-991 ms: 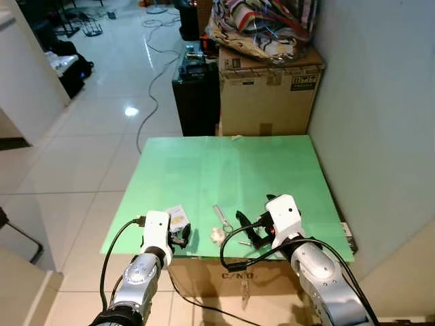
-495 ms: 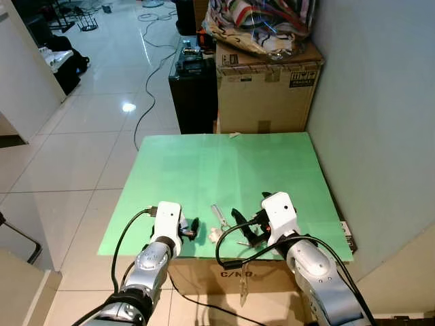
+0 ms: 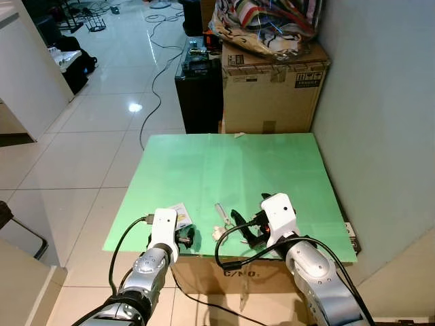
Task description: Hang keys on a hook
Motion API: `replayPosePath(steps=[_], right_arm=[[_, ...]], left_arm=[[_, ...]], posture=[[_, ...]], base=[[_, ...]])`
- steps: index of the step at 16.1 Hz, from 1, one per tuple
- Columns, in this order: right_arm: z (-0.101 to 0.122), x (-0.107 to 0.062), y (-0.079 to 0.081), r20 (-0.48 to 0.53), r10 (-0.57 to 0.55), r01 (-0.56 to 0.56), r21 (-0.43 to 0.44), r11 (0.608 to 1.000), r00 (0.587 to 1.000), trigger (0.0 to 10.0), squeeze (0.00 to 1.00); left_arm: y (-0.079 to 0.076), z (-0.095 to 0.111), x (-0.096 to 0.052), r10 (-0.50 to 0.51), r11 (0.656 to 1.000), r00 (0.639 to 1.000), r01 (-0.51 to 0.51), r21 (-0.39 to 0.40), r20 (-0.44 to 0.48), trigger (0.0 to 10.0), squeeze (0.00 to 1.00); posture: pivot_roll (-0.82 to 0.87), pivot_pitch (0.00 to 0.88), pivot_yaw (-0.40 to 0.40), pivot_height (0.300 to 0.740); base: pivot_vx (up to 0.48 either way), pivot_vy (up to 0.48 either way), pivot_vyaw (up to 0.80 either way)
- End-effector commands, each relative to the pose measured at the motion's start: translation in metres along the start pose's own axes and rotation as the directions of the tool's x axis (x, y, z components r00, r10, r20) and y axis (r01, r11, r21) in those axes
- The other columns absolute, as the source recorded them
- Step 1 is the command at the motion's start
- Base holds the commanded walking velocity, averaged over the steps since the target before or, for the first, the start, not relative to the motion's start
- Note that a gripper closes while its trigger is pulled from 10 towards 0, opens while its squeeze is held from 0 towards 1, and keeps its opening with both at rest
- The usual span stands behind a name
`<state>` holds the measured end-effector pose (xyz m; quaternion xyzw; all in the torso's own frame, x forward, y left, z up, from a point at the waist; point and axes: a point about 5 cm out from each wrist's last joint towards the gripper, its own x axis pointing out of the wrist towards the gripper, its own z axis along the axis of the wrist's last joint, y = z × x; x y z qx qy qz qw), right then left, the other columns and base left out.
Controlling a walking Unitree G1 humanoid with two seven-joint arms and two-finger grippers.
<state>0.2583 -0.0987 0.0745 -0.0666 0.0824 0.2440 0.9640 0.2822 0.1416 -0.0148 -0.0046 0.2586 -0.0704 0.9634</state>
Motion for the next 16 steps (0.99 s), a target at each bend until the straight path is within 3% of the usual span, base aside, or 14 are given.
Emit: replayPosePath(steps=[1, 9, 16], right_arm=[[-0.002, 0.000, 0.004, -0.010, 0.008, -0.008, 0.004, 1.000, 1.000, 10.0, 0.00], [-0.012, 0.001, 0.014, -0.070, 0.093, -0.093, -0.003, 0.996, 0.993, 10.0, 0.00], [-0.018, 0.000, 0.023, -0.103, 0.145, -0.145, 0.007, 0.989, 0.984, 10.0, 0.00]], left_arm=[[0.001, -0.011, -0.003, -0.006, 1.000, 0.999, 0.006, 0.002, -0.043, 10.0, 0.00], [-0.008, -0.018, -0.004, -0.053, 0.996, 0.995, 0.059, 0.066, -0.089, 10.0, 0.00], [-0.009, -0.016, -0.002, -0.062, 0.995, 0.993, 0.069, 0.076, -0.099, 10.0, 0.00]], posture=[[-0.27, 0.061, 0.147, 0.740], [-0.28, 0.051, 0.150, 0.740], [-0.29, 0.036, 0.167, 0.740]], base=[[0.000, 0.000, 0.00], [0.000, 0.000, 0.00], [0.000, 0.000, 0.00]])
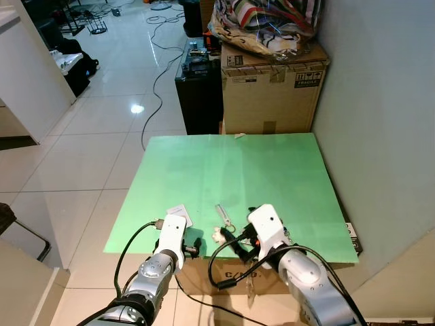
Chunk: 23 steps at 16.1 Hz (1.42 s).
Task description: Hang keys on a hook
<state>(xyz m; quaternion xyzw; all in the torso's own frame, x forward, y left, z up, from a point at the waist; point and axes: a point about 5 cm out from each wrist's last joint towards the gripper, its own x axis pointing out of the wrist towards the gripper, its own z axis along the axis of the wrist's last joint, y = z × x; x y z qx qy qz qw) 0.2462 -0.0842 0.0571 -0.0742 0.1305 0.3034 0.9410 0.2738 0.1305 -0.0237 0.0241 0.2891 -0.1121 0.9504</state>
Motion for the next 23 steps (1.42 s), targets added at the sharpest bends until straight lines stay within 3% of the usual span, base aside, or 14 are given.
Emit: replayPosePath(steps=[1, 12, 17, 19, 20, 21, 23], right_arm=[[-0.002, 0.000, 0.003, -0.013, 0.014, -0.014, 0.004, 1.000, 1.000, 10.0, 0.00], [-0.005, -0.006, 0.007, -0.028, 0.013, -0.013, 0.008, 1.000, 1.000, 10.0, 0.00], [-0.008, -0.010, 0.008, -0.036, 0.005, -0.005, 0.016, 1.000, 0.999, 10.0, 0.00], [-0.009, -0.011, 0.008, -0.037, 0.005, -0.004, 0.015, 1.000, 0.999, 10.0, 0.00], [-0.009, -0.012, 0.008, -0.039, 0.005, -0.004, 0.015, 1.000, 0.999, 10.0, 0.00], [-0.009, -0.012, 0.008, -0.042, 0.006, -0.006, 0.014, 1.000, 0.999, 10.0, 0.00], [-0.010, -0.013, 0.008, -0.044, 0.008, -0.008, 0.013, 1.000, 0.999, 10.0, 0.00]], left_arm=[[0.001, -0.003, 0.000, -0.002, 1.000, 1.000, 0.002, 0.009, -0.025, 10.0, 0.00], [-0.004, 0.019, 0.008, 0.014, 1.000, 1.000, -0.014, 0.028, -0.017, 10.0, 0.00], [0.008, 0.011, 0.006, 0.094, 0.996, 0.993, -0.093, 0.008, -0.065, 10.0, 0.00], [0.007, 0.010, 0.006, 0.089, 0.996, 0.994, -0.089, 0.010, -0.067, 9.5, 0.00], [0.006, 0.010, 0.006, 0.079, 0.997, 0.994, -0.079, 0.011, -0.071, 6.8, 0.00], [0.003, 0.009, 0.006, 0.065, 0.998, 0.995, -0.064, 0.013, -0.077, 6.1, 0.00], [0.001, 0.009, 0.007, 0.054, 0.998, 0.995, -0.053, 0.015, -0.085, 6.4, 0.00]], posture=[[-0.29, 0.036, 0.167, 0.740], [-0.31, 0.068, 0.172, 0.740], [-0.32, 0.080, 0.177, 0.740], [-0.32, 0.082, 0.175, 0.740], [-0.32, 0.085, 0.171, 0.740], [-0.32, 0.086, 0.170, 0.740], [-0.32, 0.089, 0.167, 0.740]], base=[[0.000, 0.000, 0.00], [0.000, 0.000, 0.00], [0.000, 0.000, 0.00], [0.000, 0.000, 0.00], [0.000, 0.000, 0.00], [0.000, 0.000, 0.00], [0.000, 0.000, 0.00]])
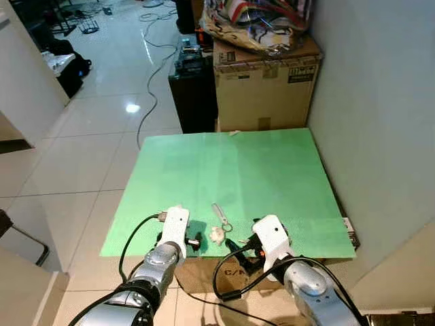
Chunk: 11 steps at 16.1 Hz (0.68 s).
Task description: Hang keys on a hook
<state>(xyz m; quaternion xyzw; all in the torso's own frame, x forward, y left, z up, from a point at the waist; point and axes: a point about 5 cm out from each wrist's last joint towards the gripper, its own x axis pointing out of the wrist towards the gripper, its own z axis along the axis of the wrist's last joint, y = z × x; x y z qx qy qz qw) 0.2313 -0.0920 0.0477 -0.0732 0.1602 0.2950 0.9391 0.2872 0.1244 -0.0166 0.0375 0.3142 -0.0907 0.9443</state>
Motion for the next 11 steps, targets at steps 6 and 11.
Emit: replayPosePath(steps=[6, 11], right_arm=[[0.001, -0.007, 0.006, -0.001, 0.021, -0.021, -0.009, 1.000, 1.000, 10.0, 0.00], [0.000, -0.015, 0.008, -0.017, 0.023, -0.023, -0.010, 1.000, 1.000, 10.0, 0.00]], left_arm=[[0.007, -0.003, 0.000, 0.071, 0.997, 0.997, -0.070, 0.026, -0.041, 4.6, 0.00], [0.008, -0.006, -0.001, 0.076, 0.996, 0.996, -0.078, -0.037, -0.056, 3.2, 0.00]], posture=[[-0.35, 0.107, 0.164, 0.740], [-0.37, 0.130, 0.151, 0.740]], base=[[0.000, 0.000, 0.00], [0.000, 0.000, 0.00]])
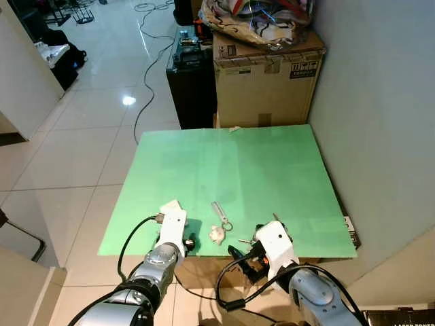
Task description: Hang keys on a hook
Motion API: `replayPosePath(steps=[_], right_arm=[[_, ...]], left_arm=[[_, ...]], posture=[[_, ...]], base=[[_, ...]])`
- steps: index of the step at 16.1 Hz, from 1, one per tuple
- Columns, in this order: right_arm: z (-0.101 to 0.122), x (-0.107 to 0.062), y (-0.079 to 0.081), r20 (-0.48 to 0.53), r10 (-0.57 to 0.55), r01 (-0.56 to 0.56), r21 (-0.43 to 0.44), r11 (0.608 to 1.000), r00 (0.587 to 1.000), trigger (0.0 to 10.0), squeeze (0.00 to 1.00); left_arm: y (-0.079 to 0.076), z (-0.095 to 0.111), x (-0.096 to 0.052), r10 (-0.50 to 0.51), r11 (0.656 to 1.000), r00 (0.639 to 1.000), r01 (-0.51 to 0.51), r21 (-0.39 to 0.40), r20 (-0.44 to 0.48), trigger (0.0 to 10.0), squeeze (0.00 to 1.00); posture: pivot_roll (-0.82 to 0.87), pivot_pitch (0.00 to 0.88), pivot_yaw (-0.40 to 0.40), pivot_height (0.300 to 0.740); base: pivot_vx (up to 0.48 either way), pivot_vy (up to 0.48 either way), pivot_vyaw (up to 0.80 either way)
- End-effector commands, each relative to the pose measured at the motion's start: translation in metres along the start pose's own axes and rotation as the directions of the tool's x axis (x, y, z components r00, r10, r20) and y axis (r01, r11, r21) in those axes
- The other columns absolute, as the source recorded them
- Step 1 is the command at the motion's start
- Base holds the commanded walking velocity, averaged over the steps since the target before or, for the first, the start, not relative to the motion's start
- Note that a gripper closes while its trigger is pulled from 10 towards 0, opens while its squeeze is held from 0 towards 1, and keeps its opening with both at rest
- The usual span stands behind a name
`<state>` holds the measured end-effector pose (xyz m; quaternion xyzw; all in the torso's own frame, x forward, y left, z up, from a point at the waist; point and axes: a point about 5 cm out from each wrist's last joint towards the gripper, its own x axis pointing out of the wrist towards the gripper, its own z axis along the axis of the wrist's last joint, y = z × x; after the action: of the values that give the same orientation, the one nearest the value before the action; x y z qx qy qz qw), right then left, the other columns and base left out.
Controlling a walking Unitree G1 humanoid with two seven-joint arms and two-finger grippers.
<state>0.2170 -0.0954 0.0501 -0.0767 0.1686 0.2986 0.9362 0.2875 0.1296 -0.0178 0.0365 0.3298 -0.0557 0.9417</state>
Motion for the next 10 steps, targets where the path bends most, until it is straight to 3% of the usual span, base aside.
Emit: replayPosePath(steps=[1, 4, 10], right_arm=[[0.001, -0.002, 0.004, -0.004, 0.019, -0.020, -0.009, 1.000, 1.000, 10.0, 0.00], [0.001, -0.004, 0.008, -0.012, 0.022, -0.022, -0.005, 1.000, 1.000, 10.0, 0.00], [0.000, -0.002, 0.009, -0.012, 0.013, -0.013, 0.008, 1.000, 1.000, 10.0, 0.00]], left_arm=[[0.004, -0.004, 0.000, 0.018, 1.000, 1.000, -0.018, -0.013, -0.023, 0.3, 0.00], [0.013, -0.007, -0.001, 0.047, 0.998, 0.998, -0.049, -0.041, -0.041, 0.0, 0.00], [0.015, -0.009, -0.002, 0.038, 0.999, 0.998, -0.039, -0.019, -0.041, 0.0, 0.00]], posture=[[-0.37, 0.135, 0.151, 0.740], [-0.37, 0.138, 0.158, 0.740], [-0.37, 0.129, 0.174, 0.740]], base=[[0.000, 0.000, 0.00], [0.000, 0.000, 0.00], [0.000, 0.000, 0.00]])
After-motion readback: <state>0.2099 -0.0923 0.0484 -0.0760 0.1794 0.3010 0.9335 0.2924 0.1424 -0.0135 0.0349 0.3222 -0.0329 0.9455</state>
